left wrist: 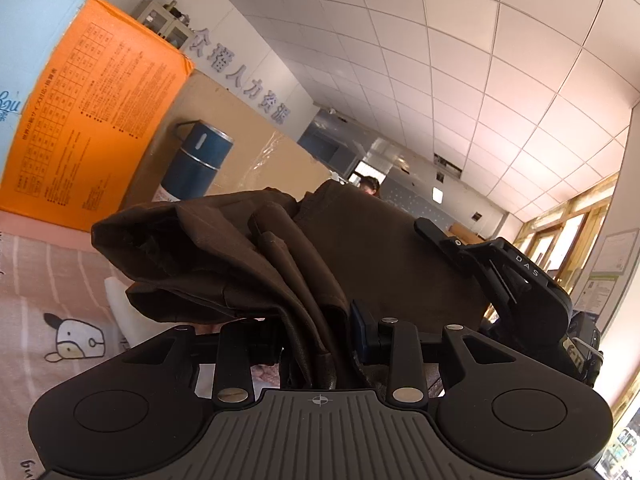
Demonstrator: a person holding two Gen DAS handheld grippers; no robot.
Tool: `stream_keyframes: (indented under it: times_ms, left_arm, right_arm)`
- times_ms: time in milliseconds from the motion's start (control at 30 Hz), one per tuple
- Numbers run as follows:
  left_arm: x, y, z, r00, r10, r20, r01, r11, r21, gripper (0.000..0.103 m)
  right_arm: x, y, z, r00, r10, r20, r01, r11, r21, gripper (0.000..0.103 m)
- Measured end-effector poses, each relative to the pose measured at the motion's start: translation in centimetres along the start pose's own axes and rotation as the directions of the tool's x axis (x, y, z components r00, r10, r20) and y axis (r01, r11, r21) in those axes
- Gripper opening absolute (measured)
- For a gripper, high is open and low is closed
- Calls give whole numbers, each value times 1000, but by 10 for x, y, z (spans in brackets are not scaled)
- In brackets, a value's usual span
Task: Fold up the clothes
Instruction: 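Lift the bundled jacket with both grippers off the bed, then carry the jacket to the white table and lower it with both grippers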
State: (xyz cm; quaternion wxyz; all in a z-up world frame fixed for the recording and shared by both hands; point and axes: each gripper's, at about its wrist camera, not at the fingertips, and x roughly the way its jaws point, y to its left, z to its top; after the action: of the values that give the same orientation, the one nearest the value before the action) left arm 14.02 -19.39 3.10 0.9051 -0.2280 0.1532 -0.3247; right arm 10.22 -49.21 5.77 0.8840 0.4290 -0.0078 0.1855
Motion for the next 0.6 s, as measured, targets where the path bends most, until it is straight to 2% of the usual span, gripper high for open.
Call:
stream_keyframes:
  times_ms: [67,167,300,400,433,467,500,533,567,600]
  left_arm:
    - [21,-7,-6,1000,7,-6,-7,999,42,32]
    - [49,-4,-19,999,24,-33,-23,999,45,32]
    - [82,6,-37,995,64,-81,-62,997,35,32]
    - [94,10,-47,988,105,-114,-98,993,65,37]
    - [96,11,-50,983,132,-125,-122,989,82,43]
    - [96,12,-52,980,148,-135,-138,987,85,53]
    - [95,15,-53,977,156,-146,-146,986,77,57]
    - [95,17,-53,974,164,-156,-155,985,70,63]
    - [94,19,-54,971,172,-167,-163,985,63,71]
    - [93,22,-52,969,176,-174,-169,984,54,74]
  right_arm:
    - [8,-15,7,997,-43,59,44,999,-17,30]
    - [18,-38,7,985,-100,139,109,992,-56,30]
    - [31,-71,1,955,-245,170,271,951,-150,27]
    - [39,-84,0,891,-405,206,448,860,-244,29]
    - [46,-89,-2,872,-454,184,487,839,-241,31]
    - [53,-93,-3,851,-499,164,525,816,-241,39]
    - [60,-97,-7,821,-550,154,571,779,-259,47]
    - [67,-101,-10,786,-600,146,615,738,-279,51]
    - [73,-107,-15,743,-655,139,660,682,-316,58]
    - [76,-111,-17,722,-677,141,681,659,-321,64]
